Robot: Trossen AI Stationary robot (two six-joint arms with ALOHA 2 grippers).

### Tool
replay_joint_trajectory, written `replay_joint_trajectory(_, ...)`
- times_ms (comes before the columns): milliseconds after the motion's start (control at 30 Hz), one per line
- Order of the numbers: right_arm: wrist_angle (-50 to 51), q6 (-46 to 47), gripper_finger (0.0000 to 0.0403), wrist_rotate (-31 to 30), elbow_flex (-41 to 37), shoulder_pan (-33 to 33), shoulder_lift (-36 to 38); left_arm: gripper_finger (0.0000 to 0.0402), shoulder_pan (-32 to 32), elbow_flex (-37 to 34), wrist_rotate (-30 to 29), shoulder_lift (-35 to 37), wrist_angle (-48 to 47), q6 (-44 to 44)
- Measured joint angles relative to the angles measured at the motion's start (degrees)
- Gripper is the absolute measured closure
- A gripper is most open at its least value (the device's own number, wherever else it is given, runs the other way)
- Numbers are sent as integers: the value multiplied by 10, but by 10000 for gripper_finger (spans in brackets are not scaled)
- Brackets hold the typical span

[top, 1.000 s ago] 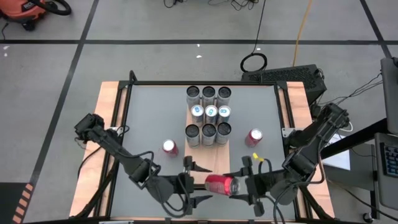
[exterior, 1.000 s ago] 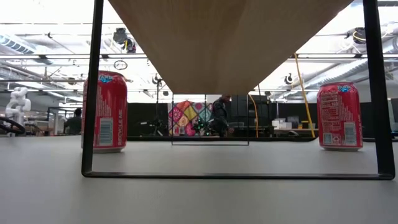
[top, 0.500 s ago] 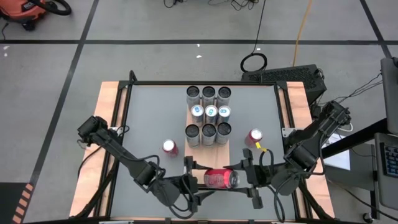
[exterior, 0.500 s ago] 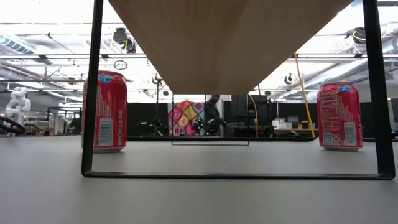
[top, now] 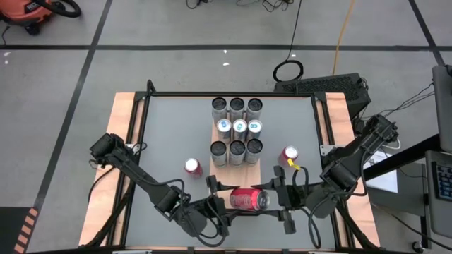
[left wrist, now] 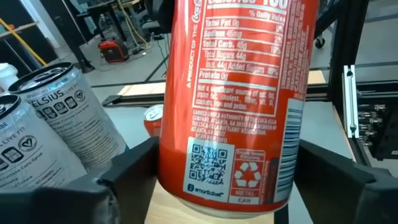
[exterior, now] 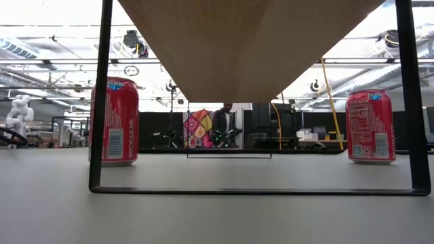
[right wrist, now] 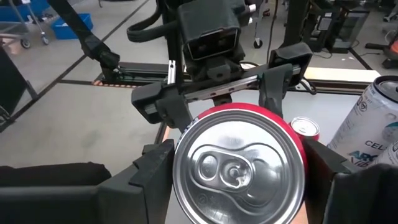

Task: Place canned beverage on shelf
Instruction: Put the bottom red soda can on the shelf

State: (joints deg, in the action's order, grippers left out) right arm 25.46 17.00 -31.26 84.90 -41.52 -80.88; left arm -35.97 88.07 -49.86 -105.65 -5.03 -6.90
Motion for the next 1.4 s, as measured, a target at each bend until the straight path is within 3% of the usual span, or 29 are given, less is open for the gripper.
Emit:
replay_joint_trajectory(233, -2, -6, 173, 0, 0, 0, 0, 110, 0, 0, 3, 0, 0, 2)
replay_joint_trajectory(600, 52, -37, 57, -31, 1, -14, 0, 112, -13, -1, 9, -2, -4, -21)
replay_joint_trajectory(867, 50, -14, 47, -65, -57, -58, 0, 112, -35, -22, 3, -1, 26, -33)
replay_joint_trajectory(1033, -72, -45, 47, -92, -115, -73, 0, 112, -33, -71, 14, -1, 158, 2)
replay_joint_trajectory(1200, -245, -147, 48, -75, -155, -74, 0, 113, -24, -134, 94, -1, 318, 47)
replay_joint_trajectory(1400, -329, -206, 48, -42, -160, -70, 0, 113, -13, -162, 138, 0, 387, 64)
